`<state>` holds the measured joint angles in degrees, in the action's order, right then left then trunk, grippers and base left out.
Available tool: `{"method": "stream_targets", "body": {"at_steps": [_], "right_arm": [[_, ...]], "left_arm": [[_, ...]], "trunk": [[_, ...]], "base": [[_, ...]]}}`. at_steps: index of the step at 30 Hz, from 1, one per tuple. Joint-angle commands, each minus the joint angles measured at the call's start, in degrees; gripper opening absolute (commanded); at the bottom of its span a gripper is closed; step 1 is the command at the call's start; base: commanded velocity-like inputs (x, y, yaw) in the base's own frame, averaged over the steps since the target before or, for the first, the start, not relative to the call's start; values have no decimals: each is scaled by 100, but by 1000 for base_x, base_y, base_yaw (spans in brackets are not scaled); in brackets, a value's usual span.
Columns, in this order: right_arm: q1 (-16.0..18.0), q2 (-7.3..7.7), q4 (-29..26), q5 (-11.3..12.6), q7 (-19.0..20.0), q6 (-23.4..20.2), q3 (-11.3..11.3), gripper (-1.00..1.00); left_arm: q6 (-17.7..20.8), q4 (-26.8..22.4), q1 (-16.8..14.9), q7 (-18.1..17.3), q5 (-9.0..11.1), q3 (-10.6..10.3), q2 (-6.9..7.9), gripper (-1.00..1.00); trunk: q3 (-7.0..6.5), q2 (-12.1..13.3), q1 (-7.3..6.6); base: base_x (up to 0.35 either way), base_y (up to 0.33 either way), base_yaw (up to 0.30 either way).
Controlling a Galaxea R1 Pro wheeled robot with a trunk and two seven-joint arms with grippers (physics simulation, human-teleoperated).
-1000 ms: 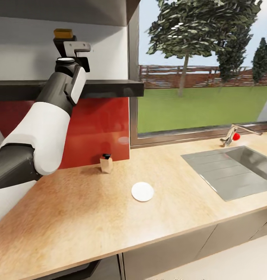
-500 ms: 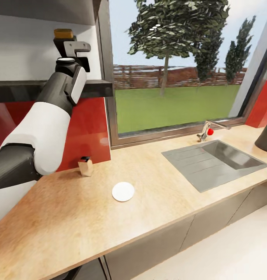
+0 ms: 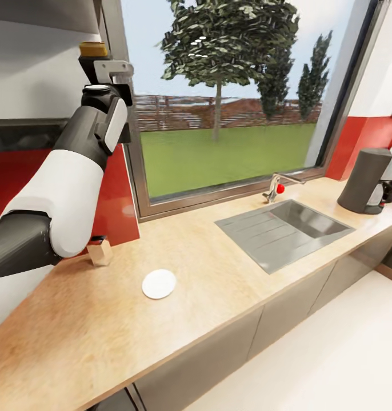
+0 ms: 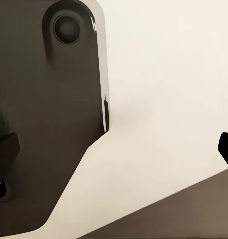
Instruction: Set up a coffee station on the kitchen countertop: keep the coffee maker on the countertop, move the bottle of coffee from the kitchen shelf to the counter next to the coffee maker, place a paper coffee filter on top of the coffee maker, put the saucer next to the coffee maker with the coffee cup on the saucer, and place the electric kettle next to the coffee maker.
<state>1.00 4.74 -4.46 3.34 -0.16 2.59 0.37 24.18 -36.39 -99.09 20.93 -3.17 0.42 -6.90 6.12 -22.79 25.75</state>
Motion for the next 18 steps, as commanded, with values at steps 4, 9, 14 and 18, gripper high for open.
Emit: {"method": "stream_targets", "body": {"at_steps": [4,9,14,18], "right_arm": [[6,0,7,35,-2,22,6,100],[6,0,7,35,-2,22,6,100],[6,0,7,35,-2,22,7,100],[6,0,7,35,-2,22,7,100]], "left_arm": [[41,-8,-5,-1,-52,2,-4,-100],[39,-9,-5,-1,-52,2,-5,-100],[39,-8,-5,-1,-52,4,-5,-100],[40,-9,-5,-1,-48,3,-9,-100]], "trunk": [[12,-13,3],[12,-13,3],[12,-13,3],[12,-13,3]], "base": [[0,0,-263],[0,0,-263],[0,0,-263],[0,0,-263]]}}
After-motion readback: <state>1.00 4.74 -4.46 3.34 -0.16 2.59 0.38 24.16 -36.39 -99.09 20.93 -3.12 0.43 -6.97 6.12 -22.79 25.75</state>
